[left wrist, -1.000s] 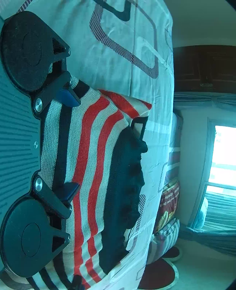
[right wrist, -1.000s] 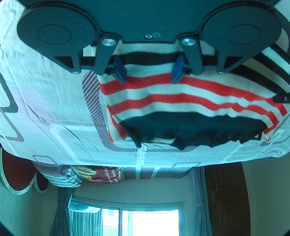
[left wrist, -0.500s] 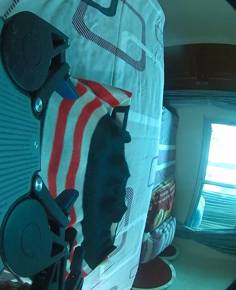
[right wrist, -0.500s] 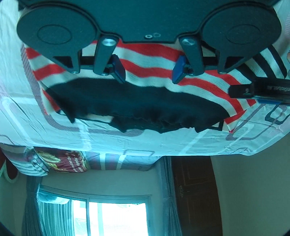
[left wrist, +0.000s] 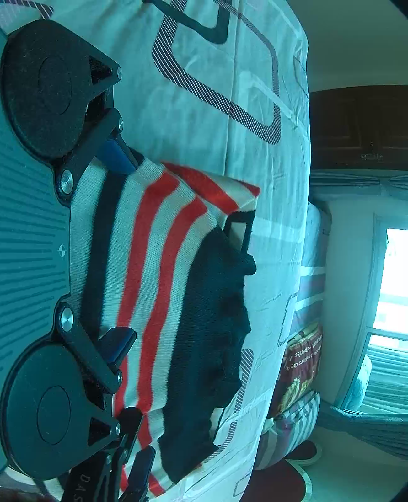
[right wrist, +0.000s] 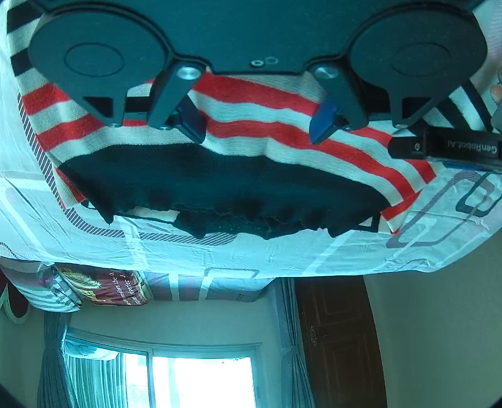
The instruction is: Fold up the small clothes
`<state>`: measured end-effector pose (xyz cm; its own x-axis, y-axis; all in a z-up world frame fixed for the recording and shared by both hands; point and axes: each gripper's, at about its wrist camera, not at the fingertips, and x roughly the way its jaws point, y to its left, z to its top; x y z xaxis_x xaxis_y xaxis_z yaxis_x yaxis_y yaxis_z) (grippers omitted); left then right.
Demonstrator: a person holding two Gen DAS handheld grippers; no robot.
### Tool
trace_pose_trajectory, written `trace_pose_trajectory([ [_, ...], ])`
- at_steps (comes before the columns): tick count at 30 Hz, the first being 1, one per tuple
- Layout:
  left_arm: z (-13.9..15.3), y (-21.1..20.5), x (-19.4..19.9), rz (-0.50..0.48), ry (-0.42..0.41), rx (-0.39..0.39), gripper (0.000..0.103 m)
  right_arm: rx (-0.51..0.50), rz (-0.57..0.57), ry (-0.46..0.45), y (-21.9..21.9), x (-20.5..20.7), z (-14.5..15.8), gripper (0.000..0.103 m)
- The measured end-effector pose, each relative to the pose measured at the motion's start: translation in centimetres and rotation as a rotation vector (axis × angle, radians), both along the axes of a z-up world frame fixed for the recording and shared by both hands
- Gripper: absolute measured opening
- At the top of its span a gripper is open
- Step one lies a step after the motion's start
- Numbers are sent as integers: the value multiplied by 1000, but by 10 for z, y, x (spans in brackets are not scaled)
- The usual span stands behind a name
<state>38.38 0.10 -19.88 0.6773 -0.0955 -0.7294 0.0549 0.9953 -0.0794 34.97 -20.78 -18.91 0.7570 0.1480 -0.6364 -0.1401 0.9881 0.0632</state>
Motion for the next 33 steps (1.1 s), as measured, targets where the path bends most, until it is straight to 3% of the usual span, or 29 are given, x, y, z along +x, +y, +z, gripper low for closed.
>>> trace_pose_trajectory([
  [4,6,11,-17,2,12,-21,103,12,-32,4,3,-11,5,75],
  [11,7,37,-46,-2,56,-183,103,0,-69,12,11,-31,12,75],
  [15,-1,58,-70,26,91,-337,103,30,-86,13,10,-39,16,68],
  [19,-22,72,-84,50,138,-464,103,38,-87,11,11,-43,17,48],
  [26,-46,85,-65,114,111,-673,102,58,-91,23,13,-40,12,40],
  [33,-56,76,-29,144,50,-736,101,10,-77,-4,17,-29,11,27],
])
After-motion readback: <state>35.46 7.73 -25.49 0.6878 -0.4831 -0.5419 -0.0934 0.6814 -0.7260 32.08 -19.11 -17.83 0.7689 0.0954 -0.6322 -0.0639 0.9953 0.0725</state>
